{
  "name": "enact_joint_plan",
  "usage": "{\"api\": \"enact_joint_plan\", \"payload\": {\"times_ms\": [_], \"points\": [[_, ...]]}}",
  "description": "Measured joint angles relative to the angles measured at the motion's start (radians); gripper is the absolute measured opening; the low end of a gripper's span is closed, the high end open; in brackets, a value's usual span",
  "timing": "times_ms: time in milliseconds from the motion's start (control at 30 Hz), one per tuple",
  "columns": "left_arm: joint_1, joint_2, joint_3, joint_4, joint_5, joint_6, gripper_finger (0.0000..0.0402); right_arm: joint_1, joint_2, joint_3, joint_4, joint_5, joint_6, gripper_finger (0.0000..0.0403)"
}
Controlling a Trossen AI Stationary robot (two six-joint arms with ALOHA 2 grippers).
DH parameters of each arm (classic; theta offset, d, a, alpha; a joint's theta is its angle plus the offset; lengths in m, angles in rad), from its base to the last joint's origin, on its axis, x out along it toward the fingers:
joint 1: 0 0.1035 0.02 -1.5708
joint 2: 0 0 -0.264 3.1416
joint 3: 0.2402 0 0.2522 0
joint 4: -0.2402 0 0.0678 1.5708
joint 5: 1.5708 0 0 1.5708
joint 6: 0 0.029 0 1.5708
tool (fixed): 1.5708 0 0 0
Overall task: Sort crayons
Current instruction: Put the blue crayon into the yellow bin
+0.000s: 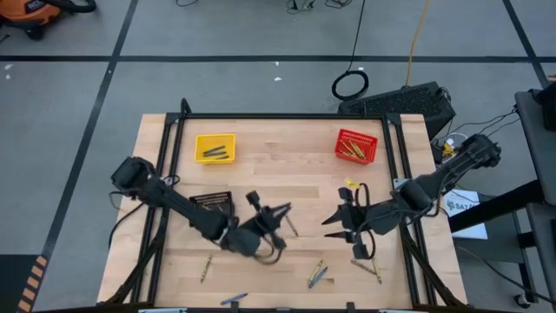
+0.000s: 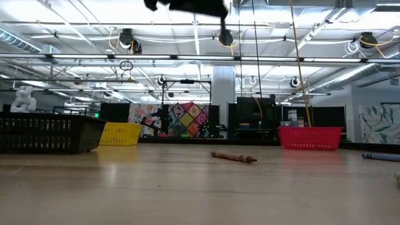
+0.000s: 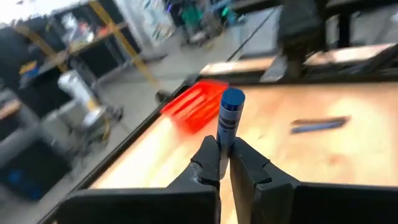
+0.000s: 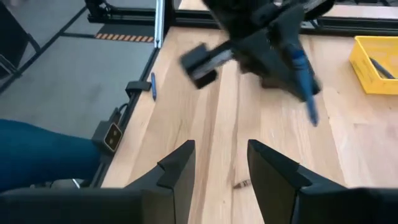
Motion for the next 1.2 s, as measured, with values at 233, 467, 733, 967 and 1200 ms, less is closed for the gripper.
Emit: {"api": "enact_joint_plan", "payload": {"times_ms": [233, 467, 733, 967, 1200], "points": [[0.083, -0.126, -0.001, -0.376, 0.105, -0.209, 0.0008, 0.0, -0.058, 0.0, -0.086, 0.02, 0.011, 0.0135], [0.181, -0.242, 0.0, -0.653, 0.252, -0.288, 0.0008, -0.006, -0.092, 0.0, -0.153, 0.106, -0.006, 0.0135], [0.339, -0.305, 0.0, -1.069, 0.346, -0.399, 0.0008, -0.043, -0.1, 0.0, -0.242, 0.154, -0.031, 0.0135], [0.489, -0.305, 0.0, -1.236, 0.481, -0.39, 0.0008, -0.075, -0.1, 0.0, -0.277, 0.154, 0.011, 0.0135], [0.636, -0.305, -0.001, -1.318, 0.51, -0.302, 0.0008, -0.08, -0.1, 0.0, -0.279, 0.154, 0.014, 0.0135]]}}
